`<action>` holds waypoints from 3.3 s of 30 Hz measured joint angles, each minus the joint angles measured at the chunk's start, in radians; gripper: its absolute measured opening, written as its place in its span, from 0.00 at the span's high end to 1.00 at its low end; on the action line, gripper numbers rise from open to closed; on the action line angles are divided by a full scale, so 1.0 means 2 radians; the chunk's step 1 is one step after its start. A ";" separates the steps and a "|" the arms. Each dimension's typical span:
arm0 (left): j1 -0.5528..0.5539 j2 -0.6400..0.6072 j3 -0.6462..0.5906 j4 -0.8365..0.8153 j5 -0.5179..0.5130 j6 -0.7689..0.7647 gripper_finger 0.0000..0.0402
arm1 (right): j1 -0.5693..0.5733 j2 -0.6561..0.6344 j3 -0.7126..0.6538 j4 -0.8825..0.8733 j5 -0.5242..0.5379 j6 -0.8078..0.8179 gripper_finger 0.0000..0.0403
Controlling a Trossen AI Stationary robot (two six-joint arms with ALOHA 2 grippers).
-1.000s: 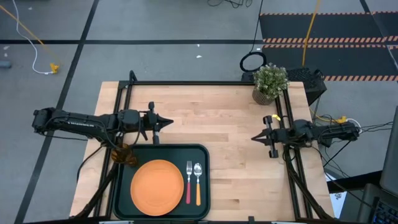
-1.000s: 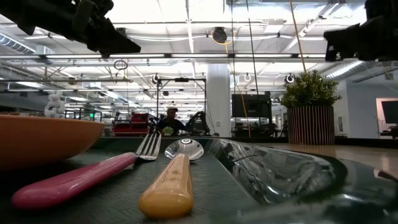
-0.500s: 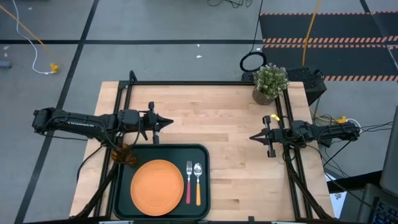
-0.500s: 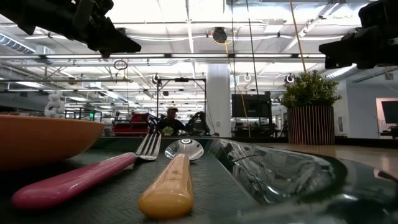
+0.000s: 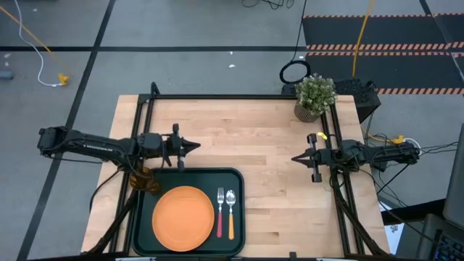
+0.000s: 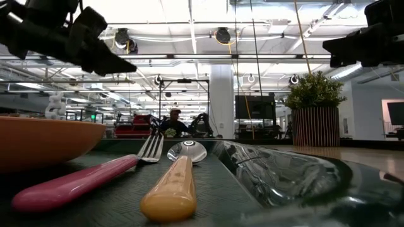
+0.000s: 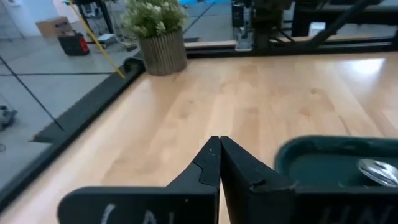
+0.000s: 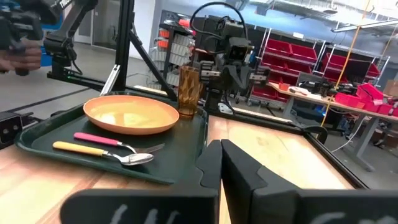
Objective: Pick and place plate/cup/fork/spoon on tray
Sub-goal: Return to Home Position
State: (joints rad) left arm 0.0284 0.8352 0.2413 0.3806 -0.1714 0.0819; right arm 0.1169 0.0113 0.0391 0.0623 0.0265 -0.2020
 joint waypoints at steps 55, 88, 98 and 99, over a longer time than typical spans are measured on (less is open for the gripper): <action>0.039 -0.298 -0.116 -0.108 0.134 -0.010 0.99 | 0.000 0.000 0.000 0.008 -0.001 0.000 1.00; -0.018 -0.406 -0.116 -0.179 0.129 -0.012 1.00 | 0.000 0.000 0.000 0.008 -0.001 0.000 1.00; -0.035 -0.405 -0.116 -0.180 0.120 -0.005 0.99 | 0.000 0.000 0.000 0.008 -0.001 0.000 1.00; -0.035 -0.405 -0.116 -0.180 0.120 -0.002 0.98 | 0.000 0.000 0.000 0.008 -0.001 0.000 1.00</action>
State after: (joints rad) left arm -0.0414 0.0249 0.0101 0.0200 0.0689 0.0772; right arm 0.1170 0.0114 0.0388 0.0784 0.0250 -0.2020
